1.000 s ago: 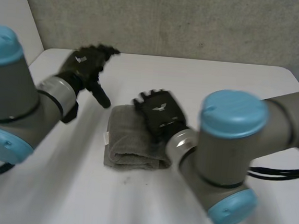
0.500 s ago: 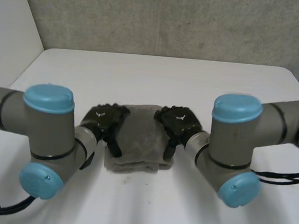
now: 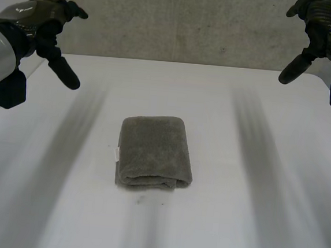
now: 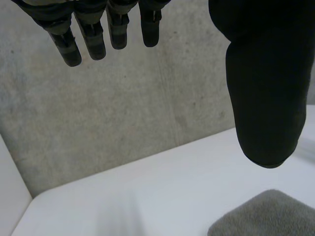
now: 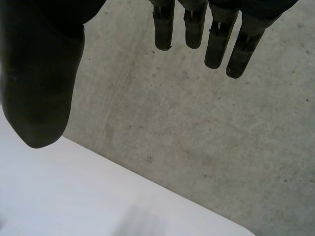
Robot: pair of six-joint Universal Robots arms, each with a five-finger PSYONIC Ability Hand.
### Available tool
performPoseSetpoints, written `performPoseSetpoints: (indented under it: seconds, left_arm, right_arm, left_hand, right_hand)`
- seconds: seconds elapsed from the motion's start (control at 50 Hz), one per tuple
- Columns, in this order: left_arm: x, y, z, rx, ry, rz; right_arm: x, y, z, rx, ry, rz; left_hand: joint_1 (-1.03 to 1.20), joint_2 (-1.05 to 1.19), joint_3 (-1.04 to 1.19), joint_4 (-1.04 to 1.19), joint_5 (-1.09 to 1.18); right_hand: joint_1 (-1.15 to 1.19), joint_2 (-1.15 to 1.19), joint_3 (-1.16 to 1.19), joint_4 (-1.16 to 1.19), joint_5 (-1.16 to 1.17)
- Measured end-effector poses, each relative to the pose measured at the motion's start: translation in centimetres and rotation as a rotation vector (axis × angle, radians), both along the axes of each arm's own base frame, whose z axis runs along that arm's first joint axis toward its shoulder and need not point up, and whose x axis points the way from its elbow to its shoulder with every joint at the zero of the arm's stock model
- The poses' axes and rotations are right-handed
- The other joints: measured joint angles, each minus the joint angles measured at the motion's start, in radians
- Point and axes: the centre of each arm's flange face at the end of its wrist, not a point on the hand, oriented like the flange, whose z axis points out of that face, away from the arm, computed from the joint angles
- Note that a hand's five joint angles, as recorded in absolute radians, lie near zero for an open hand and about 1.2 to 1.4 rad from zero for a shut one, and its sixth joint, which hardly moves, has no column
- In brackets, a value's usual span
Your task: Fold the towel.
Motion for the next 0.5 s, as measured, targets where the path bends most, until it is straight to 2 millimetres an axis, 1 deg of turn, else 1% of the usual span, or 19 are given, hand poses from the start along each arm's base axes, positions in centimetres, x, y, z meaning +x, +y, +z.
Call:
performPoseSetpoints:
  seconds: [0.18,0.4,0.5]
  left_arm:
    - [0.24,-0.23,-0.13,0.007,0.012,0.012]
    - [0.27,0.46,0.61,-0.017,0.025,0.007]
    - [0.27,0.57,0.66,-0.019,0.025,0.003]
  right_arm:
    - [0.05,-0.01,-0.26,0.017,0.006,0.003]
    - [0.33,0.23,-0.49,0.022,0.009,0.013]
    - [0.62,0.33,-0.98,0.036,0.023,0.031]
  left_hand:
    - [0.000,0.000,0.000,0.000,0.000]
    - [0.000,0.002,0.002,0.002,0.000]
    - [0.000,0.002,0.003,0.002,0.000]
  right_hand:
    - [0.000,0.000,0.000,0.000,0.000]
    - [0.000,0.000,0.000,0.000,0.000]
    - [0.000,0.000,0.000,0.000,0.000]
